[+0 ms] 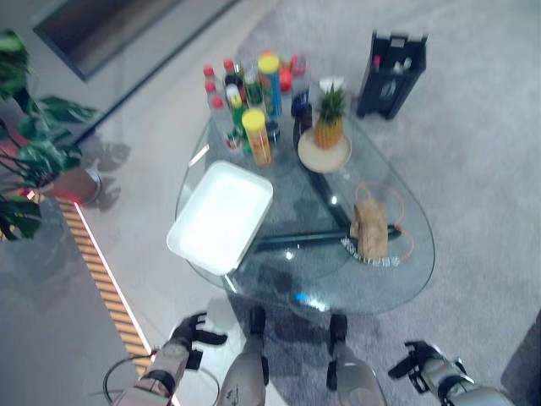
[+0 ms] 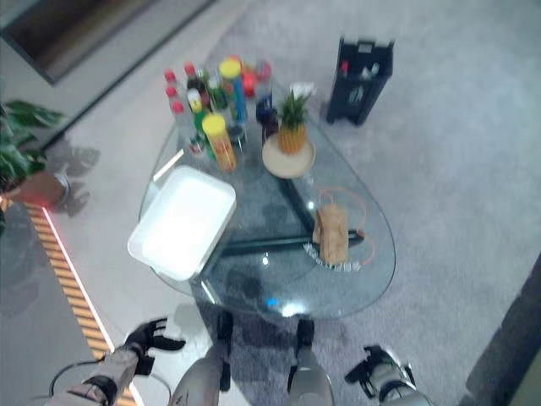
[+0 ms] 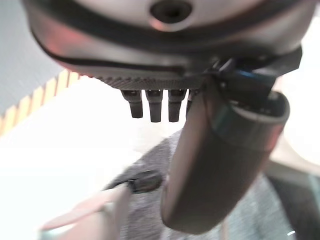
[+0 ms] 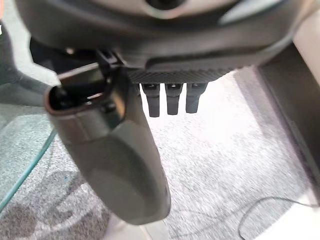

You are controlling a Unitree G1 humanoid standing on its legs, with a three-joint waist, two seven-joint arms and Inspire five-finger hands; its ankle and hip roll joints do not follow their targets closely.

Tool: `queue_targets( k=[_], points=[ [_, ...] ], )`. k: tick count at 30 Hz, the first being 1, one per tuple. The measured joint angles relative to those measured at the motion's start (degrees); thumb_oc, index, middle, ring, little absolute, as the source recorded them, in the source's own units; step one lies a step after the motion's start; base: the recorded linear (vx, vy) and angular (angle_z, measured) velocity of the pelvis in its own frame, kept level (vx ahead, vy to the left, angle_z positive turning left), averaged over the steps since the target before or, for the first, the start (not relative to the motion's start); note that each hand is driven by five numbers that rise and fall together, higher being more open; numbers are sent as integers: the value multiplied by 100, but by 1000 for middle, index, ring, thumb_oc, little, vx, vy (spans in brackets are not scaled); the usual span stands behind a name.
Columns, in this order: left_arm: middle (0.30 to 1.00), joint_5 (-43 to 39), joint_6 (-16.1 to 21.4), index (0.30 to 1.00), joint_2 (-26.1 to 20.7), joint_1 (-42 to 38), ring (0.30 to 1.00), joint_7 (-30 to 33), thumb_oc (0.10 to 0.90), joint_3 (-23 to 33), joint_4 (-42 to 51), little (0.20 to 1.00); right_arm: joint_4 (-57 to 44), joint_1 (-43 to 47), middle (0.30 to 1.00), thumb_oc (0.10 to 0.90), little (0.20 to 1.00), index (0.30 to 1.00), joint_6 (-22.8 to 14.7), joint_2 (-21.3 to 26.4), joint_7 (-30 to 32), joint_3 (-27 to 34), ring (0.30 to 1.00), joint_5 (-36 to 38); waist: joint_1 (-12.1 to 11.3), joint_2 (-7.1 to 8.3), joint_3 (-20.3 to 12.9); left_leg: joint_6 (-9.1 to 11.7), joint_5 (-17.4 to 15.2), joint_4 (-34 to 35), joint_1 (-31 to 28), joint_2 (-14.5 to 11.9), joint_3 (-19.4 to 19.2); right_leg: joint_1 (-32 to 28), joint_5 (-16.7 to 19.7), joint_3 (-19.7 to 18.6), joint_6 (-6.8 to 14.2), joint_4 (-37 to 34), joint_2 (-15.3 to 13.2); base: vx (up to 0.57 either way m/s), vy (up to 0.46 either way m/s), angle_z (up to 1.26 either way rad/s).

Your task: Wipe the table with a cloth and put it in the basket.

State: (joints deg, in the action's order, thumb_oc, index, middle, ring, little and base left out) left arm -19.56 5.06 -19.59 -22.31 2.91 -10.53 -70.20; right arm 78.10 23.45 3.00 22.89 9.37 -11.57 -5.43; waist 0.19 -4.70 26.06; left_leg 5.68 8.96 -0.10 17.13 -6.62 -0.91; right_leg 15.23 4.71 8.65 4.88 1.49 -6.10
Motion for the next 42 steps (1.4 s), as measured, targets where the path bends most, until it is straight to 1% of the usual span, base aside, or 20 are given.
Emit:
queue_targets(
  k=[3, 4, 5, 6, 7, 8, 10, 13, 16, 22, 27, 33, 38, 41, 42],
  points=[
    [900, -672, 69, 900, -116, -55, 900, -3, 800, 307, 165, 900, -109, 217, 900, 800, 900, 900, -124, 33, 335, 59, 900, 115, -10, 95, 227, -14, -30, -291, 403, 51, 3, 627, -265, -117, 0, 720, -78, -90, -5, -2],
    [900, -734, 70, 900, -132, -70, 900, 1, 800, 338, 165, 900, -113, 262, 900, 800, 900, 900, -129, 50, 419, 88, 900, 120, -7, 95, 270, -21, -39, -340, 479, 67, 9, 739, -320, -117, 5, 858, -102, -131, -35, 8],
    [900, -859, 70, 900, -132, -80, 900, 2, 800, 382, 170, 900, -135, 310, 900, 800, 900, 900, -118, 95, 594, 147, 900, 164, -16, 97, 291, -33, -45, -441, 653, 119, 33, 996, -425, -125, 23, 1152, -162, -116, -34, 13],
    [900, -923, 77, 900, -134, -77, 900, 11, 800, 407, 183, 900, -228, 314, 900, 800, 900, 900, -98, 114, 683, 150, 900, 206, -21, 107, 297, -41, -57, -565, 787, 143, 50, 1146, -479, -136, -10, 1346, -193, -154, -70, 18],
    [900, -1063, 84, 900, -164, -97, 900, 25, 800, 447, 242, 900, -359, 339, 900, 800, 900, 900, -116, 164, 856, 156, 900, 295, -28, 142, 339, -37, -125, -799, 1068, 184, 87, 1498, -656, -155, -47, 1751, -257, -75, -43, 14],
    [900, -1131, 82, 900, -177, -115, 900, 26, 800, 448, 247, 900, -402, 394, 900, 800, 900, 900, -112, 173, 930, 163, 900, 332, -45, 155, 369, -33, -129, -841, 1159, 193, 106, 1627, -712, -158, -66, 1893, -267, -108, -73, 18],
    [900, -1275, 74, 900, -178, -191, 900, 40, 800, 443, 261, 900, -527, 541, 900, 800, 900, 900, -104, 175, 1202, 164, 900, 376, -84, 179, 400, 12, -213, -1192, 1534, 208, 196, 2032, -921, -153, -141, 2375, -303, -67, -48, 14],
    [900, -1342, 73, 900, -156, -255, 900, 43, 800, 440, 296, 900, -614, 735, 900, 800, 900, 900, -110, 171, 1358, 163, 900, 462, -144, 195, 438, 39, -317, -1427, 1781, 184, 271, 2319, -1031, -162, -215, 2698, -284, -53, -42, 5],
    [900, -1361, 73, 900, -156, -288, 900, 46, 800, 435, 350, 900, -711, 821, 900, 800, 900, 900, -118, 175, 1460, 163, 900, 543, -135, 209, 446, 71, -394, -1718, 2012, 157, 320, 2524, -1095, -167, -260, 2943, -271, -27, -20, 1],
    [900, -1417, 91, 900, -163, -462, 900, 61, 800, 431, 405, 900, -693, 817, 900, 800, 900, 900, -123, 165, 1468, 147, 900, 564, -110, 256, 472, 68, -547, -2182, 2498, 149, 327, 2952, -1143, -244, -279, 3284, -259, -6, -7, -3],
    [900, -1470, 92, 900, -161, -472, 900, 60, 800, 432, 393, 900, -656, 784, 900, 800, 900, 900, -218, 151, 1468, 143, 900, 563, -70, 278, 485, 66, -651, -2414, 2614, 133, 333, 3062, -1204, -263, -304, 3466, -249, 3, 1, -1],
    [900, -1470, 175, 900, -163, -471, 900, 54, 800, 434, 394, 900, -654, 780, 900, 800, 900, 900, -351, 152, 1468, 143, 900, 562, -39, 278, 485, 80, -685, -2534, 2703, 132, 341, 3168, -1263, -273, -329, 3622, -255, 18, 1, 0],
    [900, -1470, 175, 900, -161, -453, 900, 28, 800, 433, 389, 900, -648, 768, 900, 800, 900, 900, -355, 158, 1500, 147, 900, 587, -26, 278, 485, 89, -692, -2565, 2738, 130, 360, 3214, -1286, -267, -345, 3674, -251, 20, -3, 0],
    [900, -1470, 180, 900, -162, -453, 900, 11, 800, 433, 370, 900, -631, 766, 900, 800, 900, 900, -369, 163, 1602, 199, 900, 781, -26, 278, 485, 99, -718, -2613, 2738, 132, 360, 3211, -1308, -268, -345, 3715, -255, 36, 9, 0],
    [900, -1470, 203, 900, -162, -453, 900, 3, 800, 433, 371, 900, -585, 768, 900, 800, 900, 900, -431, 162, 1650, 339, 900, 1007, -30, 278, 485, 99, -719, -2615, 2736, 133, 360, 3211, -1312, -271, -345, 3723, -257, 0, 0, 0]
  ],
)
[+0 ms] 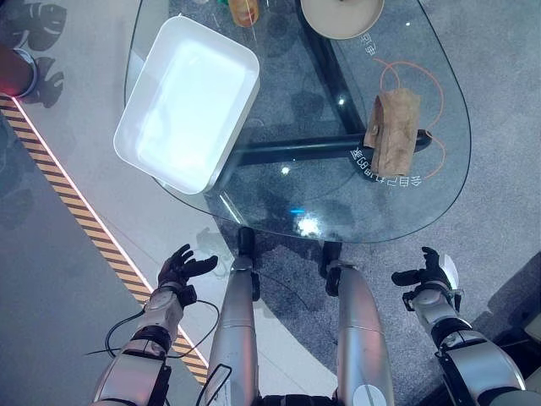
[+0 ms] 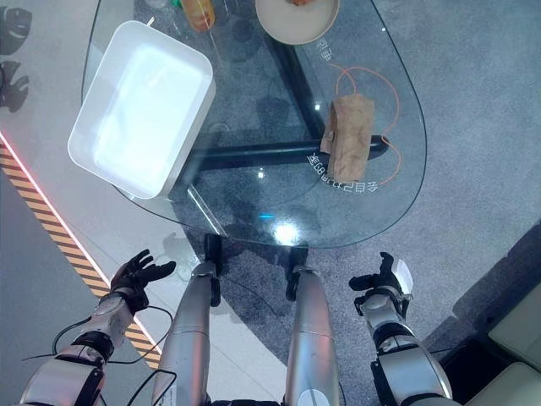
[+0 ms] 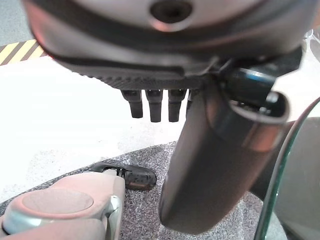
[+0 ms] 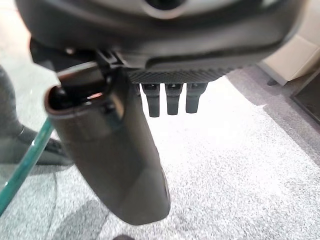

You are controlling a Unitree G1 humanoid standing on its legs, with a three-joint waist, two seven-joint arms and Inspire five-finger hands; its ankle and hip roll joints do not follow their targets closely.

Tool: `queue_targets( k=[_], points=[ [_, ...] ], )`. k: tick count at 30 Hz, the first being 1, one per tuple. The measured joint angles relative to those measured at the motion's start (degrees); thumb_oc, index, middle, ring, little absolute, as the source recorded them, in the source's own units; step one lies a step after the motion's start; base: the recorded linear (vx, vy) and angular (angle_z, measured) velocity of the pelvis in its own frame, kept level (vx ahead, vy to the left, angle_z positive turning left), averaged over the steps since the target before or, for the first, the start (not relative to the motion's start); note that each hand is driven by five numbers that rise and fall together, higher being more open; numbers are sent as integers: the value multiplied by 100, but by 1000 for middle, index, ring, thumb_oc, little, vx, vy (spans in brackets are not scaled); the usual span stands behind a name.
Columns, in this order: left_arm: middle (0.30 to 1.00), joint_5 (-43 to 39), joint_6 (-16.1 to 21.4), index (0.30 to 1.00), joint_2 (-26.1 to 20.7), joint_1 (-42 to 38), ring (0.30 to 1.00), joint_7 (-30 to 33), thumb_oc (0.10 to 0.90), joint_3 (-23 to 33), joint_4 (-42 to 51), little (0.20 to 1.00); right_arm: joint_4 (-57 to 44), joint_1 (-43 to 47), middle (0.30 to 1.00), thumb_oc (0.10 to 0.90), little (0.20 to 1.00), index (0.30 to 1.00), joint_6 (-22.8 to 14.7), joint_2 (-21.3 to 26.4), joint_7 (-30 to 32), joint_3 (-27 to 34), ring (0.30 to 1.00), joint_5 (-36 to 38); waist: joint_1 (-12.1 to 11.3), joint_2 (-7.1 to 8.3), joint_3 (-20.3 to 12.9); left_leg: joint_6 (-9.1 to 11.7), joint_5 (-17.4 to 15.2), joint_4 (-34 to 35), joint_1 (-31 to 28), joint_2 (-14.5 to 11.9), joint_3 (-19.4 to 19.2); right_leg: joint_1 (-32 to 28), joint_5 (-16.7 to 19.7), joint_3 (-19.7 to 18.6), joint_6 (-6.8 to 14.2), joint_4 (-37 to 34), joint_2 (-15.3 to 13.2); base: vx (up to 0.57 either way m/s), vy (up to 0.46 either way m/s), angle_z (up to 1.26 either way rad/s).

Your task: Wipe the table with a cloth and put it in the basket.

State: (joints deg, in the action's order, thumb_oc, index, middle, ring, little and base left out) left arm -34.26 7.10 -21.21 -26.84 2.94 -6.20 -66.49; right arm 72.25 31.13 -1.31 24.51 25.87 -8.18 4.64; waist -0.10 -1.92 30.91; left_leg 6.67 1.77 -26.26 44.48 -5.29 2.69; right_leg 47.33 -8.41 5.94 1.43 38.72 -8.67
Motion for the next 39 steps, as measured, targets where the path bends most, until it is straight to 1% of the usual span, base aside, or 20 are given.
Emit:
queue_targets(
  k=[1, 3, 7, 10, 12, 16, 19, 24, 28, 31, 35, 39],
  points=[
    [900, 0, 11, 900, -1, 1, 900, 0, 800, 0, -1, 900, 30, 0, 900, 800, 900, 900, -26, 2, 41, 67, 900, 88, -5, 0, 0, 0, 0, -1, 0, 0, 1, 0, 0, 0, 0, 2, 0, 34, 3, 1],
    [900, 0, 67, 900, -1, 26, 900, -3, 800, 1, -18, 900, 78, 0, 900, 800, 900, 900, -141, 32, 174, 384, 900, 514, -20, 0, 0, -1, -5, -21, -1, 0, 3, -5, -2, 2, 0, 14, 1, 34, -14, 0],
    [900, 0, 82, 900, -3, 43, 900, -6, 800, 0, -42, 900, 87, 18, 900, 800, 900, 900, -384, 206, 418, 717, 900, 1133, -42, 0, 0, -2, -8, -39, -9, 0, 4, -23, -1, 13, 0, 24, 2, 0, 0, 0],
    [900, 0, 83, 900, -4, 55, 900, -15, 800, 0, -44, 900, -76, 78, 900, 800, 900, 900, -616, 406, 697, 947, 900, 1419, -83, 0, 0, -2, -10, -51, -18, 0, 10, -37, -2, 13, 0, 32, 3, 0, 0, 0],
    [900, 0, 88, 900, -7, 74, 900, -19, 800, -5, -43, 900, -301, 117, 900, 800, 900, 900, -799, 536, 998, 1054, 900, 1598, -99, 0, 0, -2, -10, -52, -23, 0, 12, -46, -1, 16, 0, 30, 2, 0, 0, 0],
    [900, -68, 89, 900, -9, 115, 900, -25, 800, -16, -42, 900, -867, 203, 900, 800, 900, 900, -1109, 685, 1509, 1163, 900, 1740, -108, 1, 0, -4, -11, -45, -24, 7, 17, -56, -2, 45, 0, 11, -2, 0, 0, 0],
    [900, -108, 89, 900, -12, 115, 900, -32, 800, -21, -34, 900, -1050, 348, 900, 800, 900, 900, -1252, 709, 1869, 1163, 900, 1734, -116, 2, 1, -15, -8, -28, -25, 18, 21, -59, -10, 54, 9, 4, -16, 0, 0, 0],
    [900, -122, 89, 900, -76, 121, 900, -145, 800, -245, -7, 900, -1232, 616, 900, 800, 900, 900, -1329, 755, 2448, 1164, 900, 1731, -112, 1, 2, -35, 4, 10, -23, 49, 25, -58, -28, 62, 23, -16, -46, -13, 15, 3],
    [900, -298, 83, 900, -89, 212, 900, -125, 800, -245, 214, 900, -2221, 619, 900, 800, 900, 900, -1434, 759, 2898, 1158, 900, 1705, -76, 1, 3, -41, 2, 32, -18, 52, 24, -58, -28, 70, 25, -64, -46, 0, 0, 0],
    [900, -304, 83, 900, -89, 211, 900, -121, 800, -247, 264, 900, -2822, 639, 900, 800, 900, 900, -1408, 759, 2940, 1134, 900, 1504, -48, 1, 3, -42, 3, 47, -19, 51, 24, -58, -28, 74, 25, -92, -45, -12, 44, 0],
    [900, -309, 86, 900, -60, 257, 900, -90, 800, -245, 311, 900, -3736, 617, 900, 800, 900, 900, -1227, 748, 2948, 813, 900, 901, 9, 1, 3, -45, 6, 134, -71, 51, 18, -96, 8, 71, 30, -170, -33, -6, 50, -1],
    [900, -309, 90, 900, 3, 269, 900, -91, 800, -245, 307, 900, -3934, 626, 900, 800, 900, 900, -1170, 714, 2925, 525, 900, 644, 0, 2, 3, -21, 23, 233, -233, 55, 8, -257, 6, 77, 42, -245, -38, 0, 0, 0]
  ],
)
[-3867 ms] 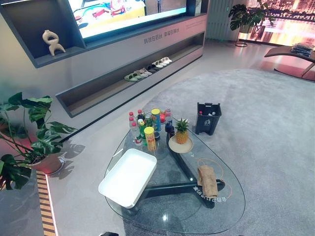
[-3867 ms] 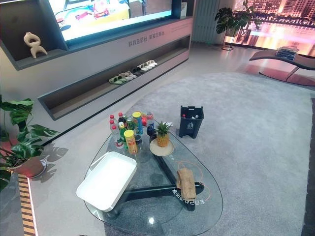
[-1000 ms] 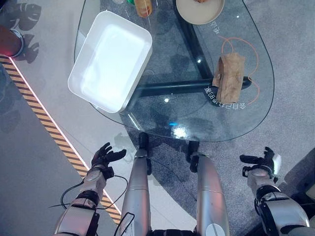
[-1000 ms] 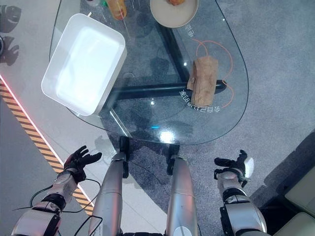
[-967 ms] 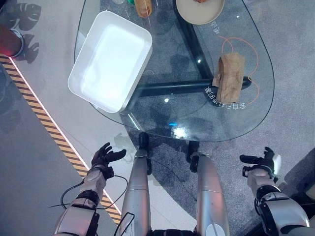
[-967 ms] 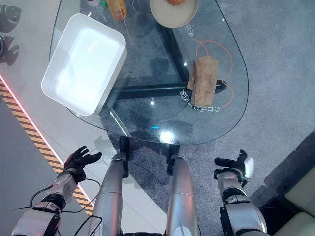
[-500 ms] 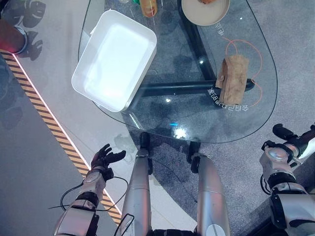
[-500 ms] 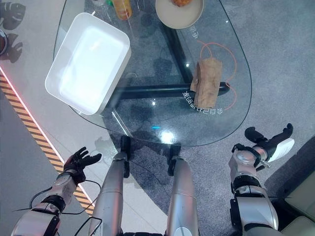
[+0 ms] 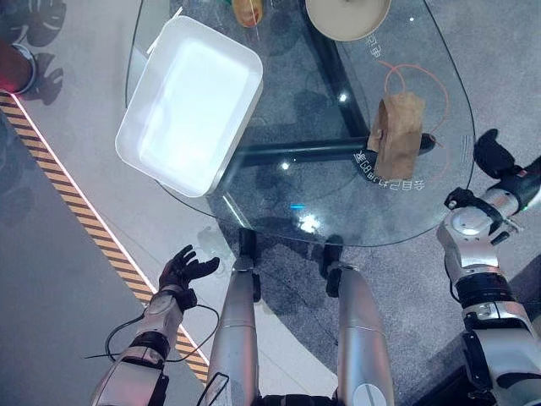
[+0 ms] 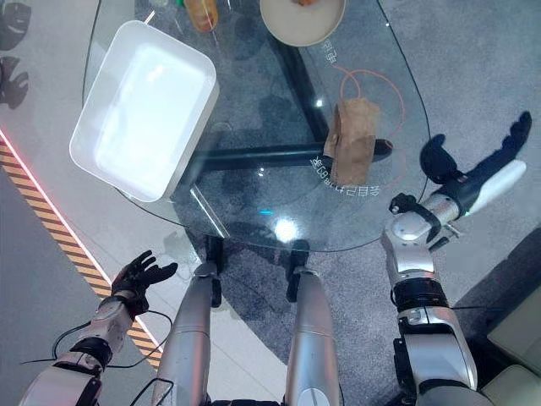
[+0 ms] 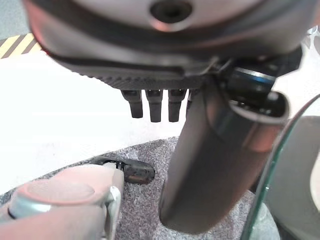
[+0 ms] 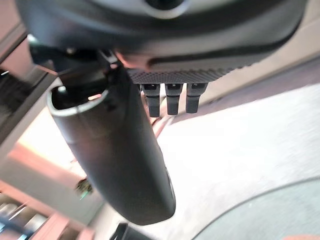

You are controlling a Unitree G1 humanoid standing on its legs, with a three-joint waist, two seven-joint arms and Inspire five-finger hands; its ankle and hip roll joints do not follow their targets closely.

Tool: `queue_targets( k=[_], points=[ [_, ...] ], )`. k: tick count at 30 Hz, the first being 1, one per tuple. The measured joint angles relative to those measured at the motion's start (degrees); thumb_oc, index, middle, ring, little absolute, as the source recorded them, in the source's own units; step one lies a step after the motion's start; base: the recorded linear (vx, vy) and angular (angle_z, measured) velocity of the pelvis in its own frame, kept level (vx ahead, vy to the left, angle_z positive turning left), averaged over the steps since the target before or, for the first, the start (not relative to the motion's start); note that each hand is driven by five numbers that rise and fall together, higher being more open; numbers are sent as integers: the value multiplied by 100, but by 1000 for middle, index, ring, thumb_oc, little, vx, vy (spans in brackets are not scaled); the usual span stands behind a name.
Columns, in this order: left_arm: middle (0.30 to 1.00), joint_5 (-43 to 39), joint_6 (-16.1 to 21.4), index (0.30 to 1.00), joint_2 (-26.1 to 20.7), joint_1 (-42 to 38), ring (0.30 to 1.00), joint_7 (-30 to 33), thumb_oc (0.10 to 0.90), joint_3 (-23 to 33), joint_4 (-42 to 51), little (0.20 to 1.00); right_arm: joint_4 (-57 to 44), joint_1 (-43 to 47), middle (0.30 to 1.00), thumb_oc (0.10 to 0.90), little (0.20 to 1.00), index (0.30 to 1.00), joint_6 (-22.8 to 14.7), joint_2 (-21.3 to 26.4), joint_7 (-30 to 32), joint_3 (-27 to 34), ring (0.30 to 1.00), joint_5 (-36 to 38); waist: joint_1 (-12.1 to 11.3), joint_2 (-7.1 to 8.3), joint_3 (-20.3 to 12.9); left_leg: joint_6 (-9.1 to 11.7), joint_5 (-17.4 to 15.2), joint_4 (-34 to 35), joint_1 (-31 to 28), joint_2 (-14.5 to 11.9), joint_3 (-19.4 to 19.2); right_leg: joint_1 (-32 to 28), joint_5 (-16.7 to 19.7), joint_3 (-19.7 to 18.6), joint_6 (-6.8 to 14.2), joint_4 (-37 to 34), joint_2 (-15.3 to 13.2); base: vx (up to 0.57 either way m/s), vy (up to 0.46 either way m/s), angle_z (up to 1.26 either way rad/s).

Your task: Wipe the table with a cloth and put it in the basket.

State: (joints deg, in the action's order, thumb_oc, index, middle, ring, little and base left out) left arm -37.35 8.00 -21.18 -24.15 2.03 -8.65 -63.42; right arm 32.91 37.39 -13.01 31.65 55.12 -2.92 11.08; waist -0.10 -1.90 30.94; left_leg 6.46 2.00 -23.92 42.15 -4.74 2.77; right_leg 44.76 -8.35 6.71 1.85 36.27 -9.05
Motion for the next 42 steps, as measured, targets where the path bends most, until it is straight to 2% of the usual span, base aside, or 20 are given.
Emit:
queue_targets(
  k=[8, 14, 19, 26, 34, 42],
  points=[
    [900, 1, 10, 900, 3, 0, 900, 4, 800, 1, -8, 900, -51, 34, 900, 800, 900, 900, 118, -22, -173, -298, 900, -218, -72, 0, 0, -9, 14, 93, -35, 2, 0, -23, -3, 31, -1, -44, -10, 0, 0, 0],
    [900, 1, 9, 900, 5, -2, 900, 108, 800, -1, -15, 900, -28, 64, 900, 800, 900, 900, 291, -222, -434, -492, 900, -202, -89, 0, 0, -12, 16, 117, -50, 2, 0, -24, -9, 29, -4, -44, -9, 0, 0, 0],
    [900, 1, 8, 900, 8, -15, 900, 109, 800, -101, -21, 900, 384, 154, 900, 800, 900, 900, 395, -503, -706, -678, 900, 121, -123, 0, 0, -11, 51, 198, -113, 8, -9, -44, -25, 25, -7, -44, -20, 0, 0, 0],
    [900, 2, -7, 900, 33, -22, 900, 115, 800, -217, -24, 900, 682, 284, 900, 800, 900, 900, 542, -527, -1009, -751, 900, 492, -121, -1, 0, 1, 59, 198, -112, 10, -8, -44, -28, 31, -5, -38, -22, 0, 0, 0],
    [900, 3, -7, 900, 35, -40, 900, 126, 800, -245, -38, 900, 720, 477, 900, 800, 900, 900, 800, -591, -1138, -1000, 900, 535, -133, -3, -1, 6, 73, 191, -123, 12, -6, -44, -32, 32, -13, 0, -27, 0, 0, 0],
    [900, 9, -14, 900, 44, -40, 900, 135, 800, -400, -39, 900, 935, 635, 900, 800, 900, 900, 896, -681, -1265, -1024, 900, 635, -143, -7, -2, -6, 74, 192, -130, 26, 11, -43, -74, 45, -47, 48, -46, 0, 0, 0]
  ],
)
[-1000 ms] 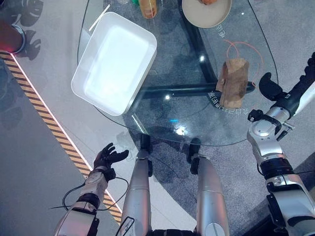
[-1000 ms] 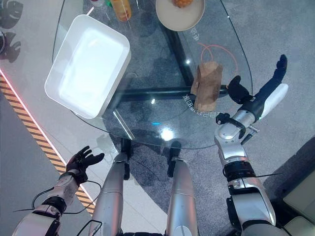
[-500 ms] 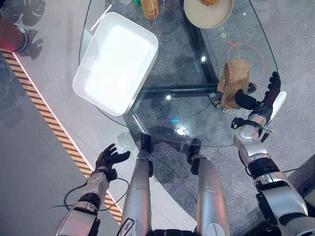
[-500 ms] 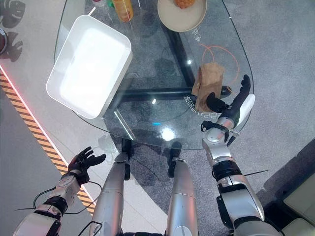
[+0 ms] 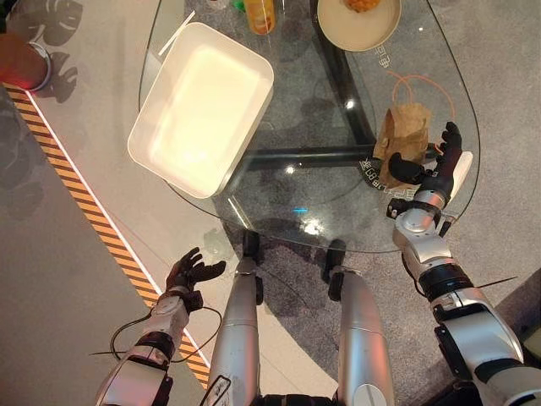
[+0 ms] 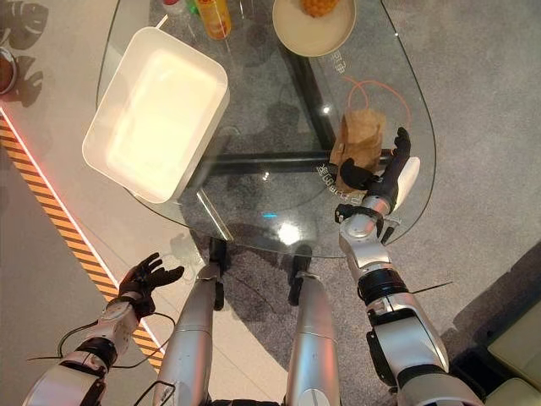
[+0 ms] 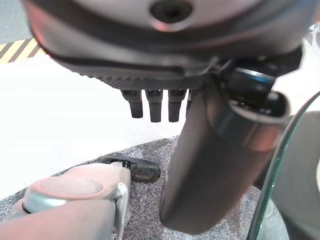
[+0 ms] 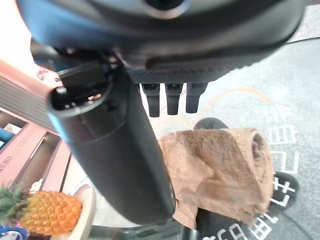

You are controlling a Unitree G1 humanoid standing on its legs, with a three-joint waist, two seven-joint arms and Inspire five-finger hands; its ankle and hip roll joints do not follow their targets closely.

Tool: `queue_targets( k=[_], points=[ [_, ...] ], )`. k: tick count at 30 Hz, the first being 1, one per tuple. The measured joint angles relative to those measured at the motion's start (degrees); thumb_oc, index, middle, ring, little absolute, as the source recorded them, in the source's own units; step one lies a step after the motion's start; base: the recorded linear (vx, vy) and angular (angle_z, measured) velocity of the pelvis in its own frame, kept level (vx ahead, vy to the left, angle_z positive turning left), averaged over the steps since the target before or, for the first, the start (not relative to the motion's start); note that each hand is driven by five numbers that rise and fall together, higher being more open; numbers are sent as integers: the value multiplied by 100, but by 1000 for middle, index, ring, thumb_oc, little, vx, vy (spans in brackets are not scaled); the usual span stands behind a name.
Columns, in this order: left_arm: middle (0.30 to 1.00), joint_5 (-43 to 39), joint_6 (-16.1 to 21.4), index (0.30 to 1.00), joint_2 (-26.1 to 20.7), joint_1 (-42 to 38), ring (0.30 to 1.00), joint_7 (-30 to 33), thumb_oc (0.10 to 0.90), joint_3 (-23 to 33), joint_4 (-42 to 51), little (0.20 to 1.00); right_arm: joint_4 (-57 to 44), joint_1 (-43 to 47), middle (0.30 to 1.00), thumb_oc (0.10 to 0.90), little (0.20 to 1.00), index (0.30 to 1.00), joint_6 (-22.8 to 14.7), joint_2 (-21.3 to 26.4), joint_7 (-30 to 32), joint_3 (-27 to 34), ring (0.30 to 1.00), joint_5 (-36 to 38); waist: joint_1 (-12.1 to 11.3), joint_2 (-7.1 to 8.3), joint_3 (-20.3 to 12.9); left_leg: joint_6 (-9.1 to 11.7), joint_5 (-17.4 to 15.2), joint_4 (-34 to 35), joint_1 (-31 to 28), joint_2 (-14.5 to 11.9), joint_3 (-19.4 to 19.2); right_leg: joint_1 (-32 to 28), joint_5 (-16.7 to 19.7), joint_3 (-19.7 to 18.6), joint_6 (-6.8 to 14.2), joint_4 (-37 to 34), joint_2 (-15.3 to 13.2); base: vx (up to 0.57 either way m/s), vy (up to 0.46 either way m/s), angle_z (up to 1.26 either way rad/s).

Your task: Wipe the table with a cloth and put it in the basket.

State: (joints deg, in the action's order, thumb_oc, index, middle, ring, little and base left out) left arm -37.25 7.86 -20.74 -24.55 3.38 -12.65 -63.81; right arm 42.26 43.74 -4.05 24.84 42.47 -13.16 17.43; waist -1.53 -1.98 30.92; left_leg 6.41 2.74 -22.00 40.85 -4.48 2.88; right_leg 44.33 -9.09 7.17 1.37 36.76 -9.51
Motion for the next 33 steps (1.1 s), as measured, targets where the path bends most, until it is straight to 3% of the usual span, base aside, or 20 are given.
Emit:
queue_targets(
  k=[13, 33],
  points=[
    [900, 7, -23, 900, 7, -6, 900, 18, 800, -2, 15, 900, 18, 73, 900, 800, 900, 900, 353, -59, -237, -149, 900, 74, -12, -6, 0, 20, 12, -1, -17, 5, 9, 1, -22, 10, 8, 60, -12, 0, 0, 0],
    [900, 11, -34, 900, 170, -36, 900, 18, 800, -33, -51, 900, 1086, 712, 900, 800, 900, 900, 653, -1, -429, -273, 900, 64, -160, -113, 2, 68, 49, 4, -76, 27, 68, -1, -110, 38, -61, 228, -45, 0, 0, 0]
  ],
)
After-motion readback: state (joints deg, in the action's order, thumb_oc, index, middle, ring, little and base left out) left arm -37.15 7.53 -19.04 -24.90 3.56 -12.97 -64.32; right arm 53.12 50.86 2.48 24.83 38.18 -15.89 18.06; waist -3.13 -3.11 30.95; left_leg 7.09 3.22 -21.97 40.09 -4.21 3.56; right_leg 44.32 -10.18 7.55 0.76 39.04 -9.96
